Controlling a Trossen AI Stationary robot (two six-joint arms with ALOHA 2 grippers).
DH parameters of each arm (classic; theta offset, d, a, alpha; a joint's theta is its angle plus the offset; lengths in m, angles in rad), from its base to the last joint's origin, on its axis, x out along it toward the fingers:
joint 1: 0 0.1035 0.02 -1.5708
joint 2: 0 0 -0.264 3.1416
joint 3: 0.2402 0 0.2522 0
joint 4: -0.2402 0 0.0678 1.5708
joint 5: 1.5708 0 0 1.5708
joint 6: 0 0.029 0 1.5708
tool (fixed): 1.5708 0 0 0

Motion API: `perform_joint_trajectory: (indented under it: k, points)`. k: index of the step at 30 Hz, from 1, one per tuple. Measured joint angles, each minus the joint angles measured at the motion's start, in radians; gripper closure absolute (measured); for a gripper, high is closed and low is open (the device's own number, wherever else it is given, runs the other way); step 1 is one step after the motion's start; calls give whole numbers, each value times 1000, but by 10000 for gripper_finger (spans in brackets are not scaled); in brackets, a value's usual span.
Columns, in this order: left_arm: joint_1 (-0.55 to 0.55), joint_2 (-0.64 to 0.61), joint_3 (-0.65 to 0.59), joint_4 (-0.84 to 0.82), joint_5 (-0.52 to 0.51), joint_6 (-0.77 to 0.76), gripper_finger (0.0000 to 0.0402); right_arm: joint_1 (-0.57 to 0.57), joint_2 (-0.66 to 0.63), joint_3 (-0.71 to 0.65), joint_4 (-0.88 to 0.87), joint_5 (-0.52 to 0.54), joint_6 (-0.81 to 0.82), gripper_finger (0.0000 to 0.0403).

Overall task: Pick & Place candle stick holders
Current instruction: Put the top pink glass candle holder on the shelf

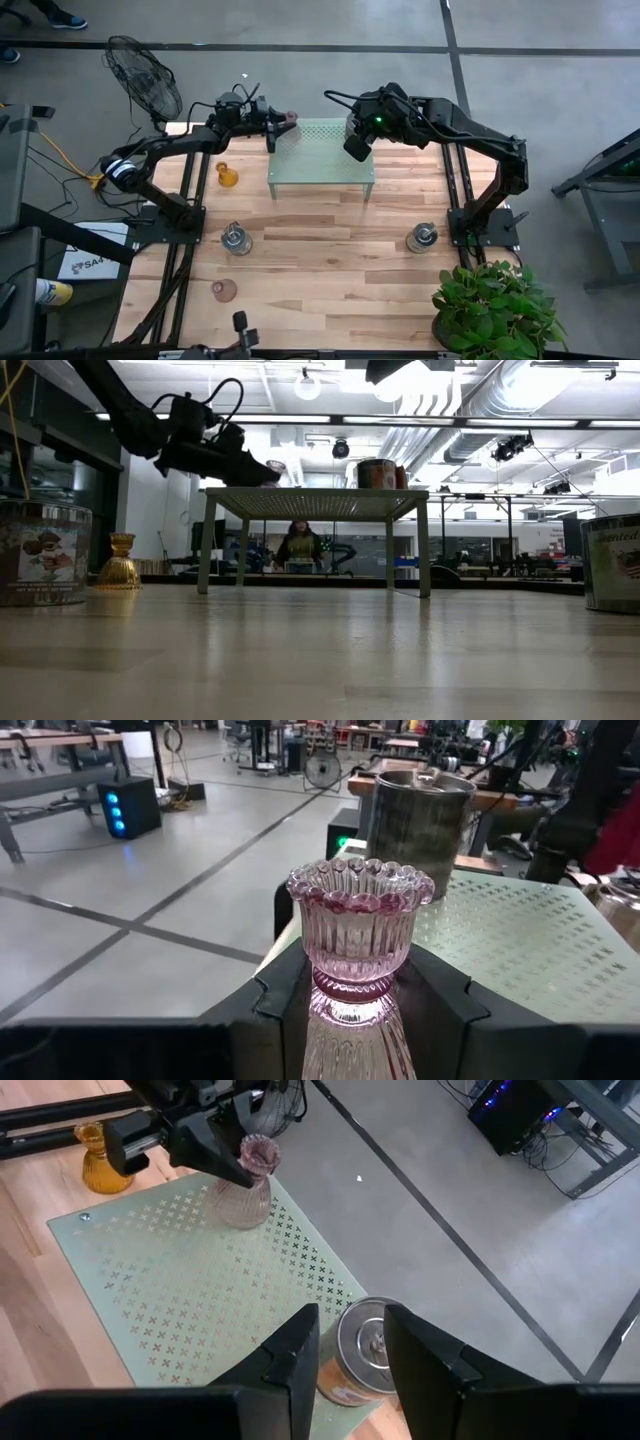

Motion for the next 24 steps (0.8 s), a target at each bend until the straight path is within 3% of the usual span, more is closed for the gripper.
perform_joint_trajectory:
  k: [24]
  points:
    - [0, 7, 3, -30, -7, -4, 282, 0, 0, 0, -5, 0, -16, 292]
